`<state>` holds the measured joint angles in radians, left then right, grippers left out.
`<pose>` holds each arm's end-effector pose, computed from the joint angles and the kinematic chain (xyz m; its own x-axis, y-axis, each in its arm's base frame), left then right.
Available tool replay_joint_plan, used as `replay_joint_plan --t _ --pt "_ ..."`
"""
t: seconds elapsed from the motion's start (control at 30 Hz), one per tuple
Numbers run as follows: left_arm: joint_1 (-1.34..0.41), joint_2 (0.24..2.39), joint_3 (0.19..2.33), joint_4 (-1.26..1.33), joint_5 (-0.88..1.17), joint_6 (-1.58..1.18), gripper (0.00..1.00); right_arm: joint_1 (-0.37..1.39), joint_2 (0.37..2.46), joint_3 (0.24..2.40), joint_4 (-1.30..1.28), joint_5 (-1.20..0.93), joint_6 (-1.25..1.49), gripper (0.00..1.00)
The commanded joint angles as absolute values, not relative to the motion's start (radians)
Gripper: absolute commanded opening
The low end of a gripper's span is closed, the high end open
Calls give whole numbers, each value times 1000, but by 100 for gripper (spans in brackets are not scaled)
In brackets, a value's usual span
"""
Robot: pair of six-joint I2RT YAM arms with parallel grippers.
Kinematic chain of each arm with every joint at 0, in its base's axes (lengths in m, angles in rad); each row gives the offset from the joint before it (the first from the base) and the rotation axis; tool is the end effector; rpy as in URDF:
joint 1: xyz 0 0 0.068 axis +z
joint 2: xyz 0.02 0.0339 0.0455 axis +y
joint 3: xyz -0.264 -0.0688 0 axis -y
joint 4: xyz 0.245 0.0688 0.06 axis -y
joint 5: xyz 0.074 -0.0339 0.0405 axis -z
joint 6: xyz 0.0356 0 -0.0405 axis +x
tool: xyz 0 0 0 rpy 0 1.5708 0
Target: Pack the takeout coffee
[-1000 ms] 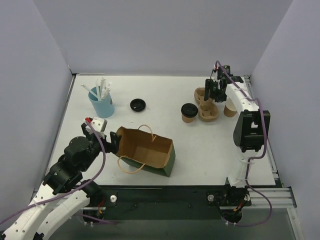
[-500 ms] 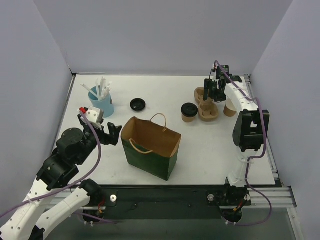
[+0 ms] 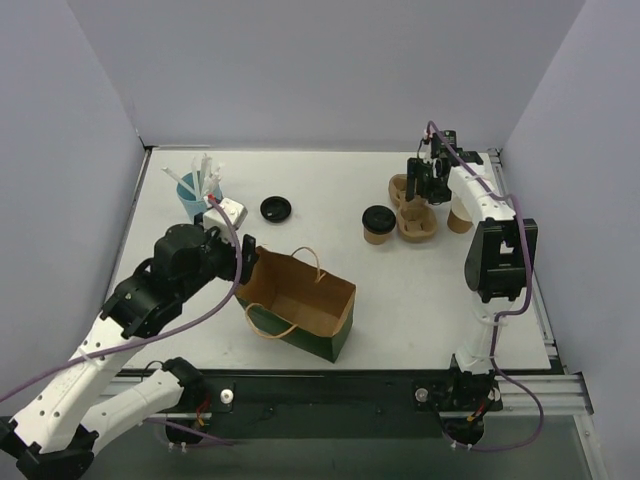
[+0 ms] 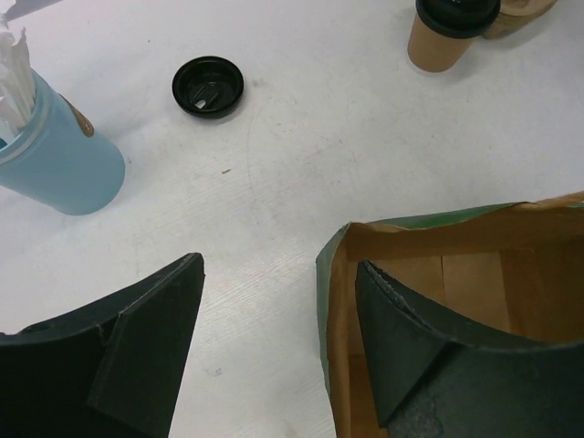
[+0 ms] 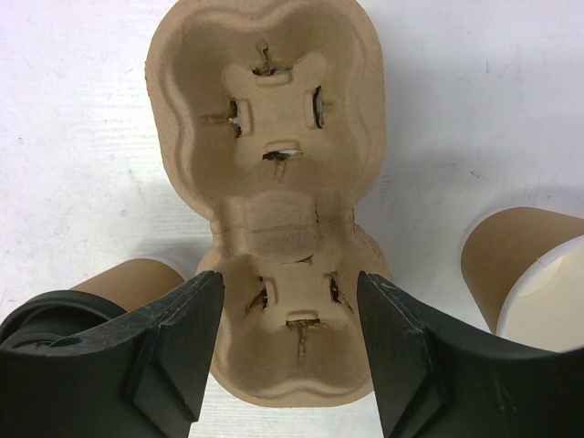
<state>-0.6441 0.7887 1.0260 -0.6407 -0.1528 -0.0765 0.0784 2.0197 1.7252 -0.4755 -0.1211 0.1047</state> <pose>0.1299 -0.0908 0.3738 -0.3498 0.1682 -0.9216 0.4561 0.8898 -0.0107 0.4632 0.0407 0.2615 -0.7074 0.0485 -0.7052 -0.0908 0.9832 0.1587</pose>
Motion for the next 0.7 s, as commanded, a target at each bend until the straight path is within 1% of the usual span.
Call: replay_joint_plan --t 0.0,0.07,0.1,0.13,0.2,0.23,0.27,0.33,0.37,0.43,0.67 --pt "-638 851 1091 -670 -167 -40 75 87 2016 1749 -494 -100 97 61" --pt "-638 865 1089 -670 -169 -34 70 86 2010 1746 -494 -94 91 61" --pt "-638 873 1086 -666 -164 -31 65 86 2010 1744 -494 -87 91 61" --pt "-638 877 1082 -661 -160 -29 50 86 2006 1744 -494 -87 91 61" --pt "-637 884 1081 -650 -163 -41 35 86 2002 1747 -494 -84 89 61" --pt "-637 887 1088 -649 -169 -49 22 86 1997 1750 -494 -86 89 61" --pt "-637 893 1094 -647 -179 -60 17 84 1997 1753 -495 -86 84 61" --pt "-637 905 1114 -652 -230 -100 10 86 1997 1758 -494 -80 83 61" --pt "-635 923 1123 -667 -254 -115 5 87 1996 1761 -494 -81 81 61" --pt "-635 943 1138 -680 -288 -149 0 86 2002 1764 -494 -90 75 61" --pt "-632 974 1161 -704 -318 -234 0 98 2019 1769 -494 -123 51 62"
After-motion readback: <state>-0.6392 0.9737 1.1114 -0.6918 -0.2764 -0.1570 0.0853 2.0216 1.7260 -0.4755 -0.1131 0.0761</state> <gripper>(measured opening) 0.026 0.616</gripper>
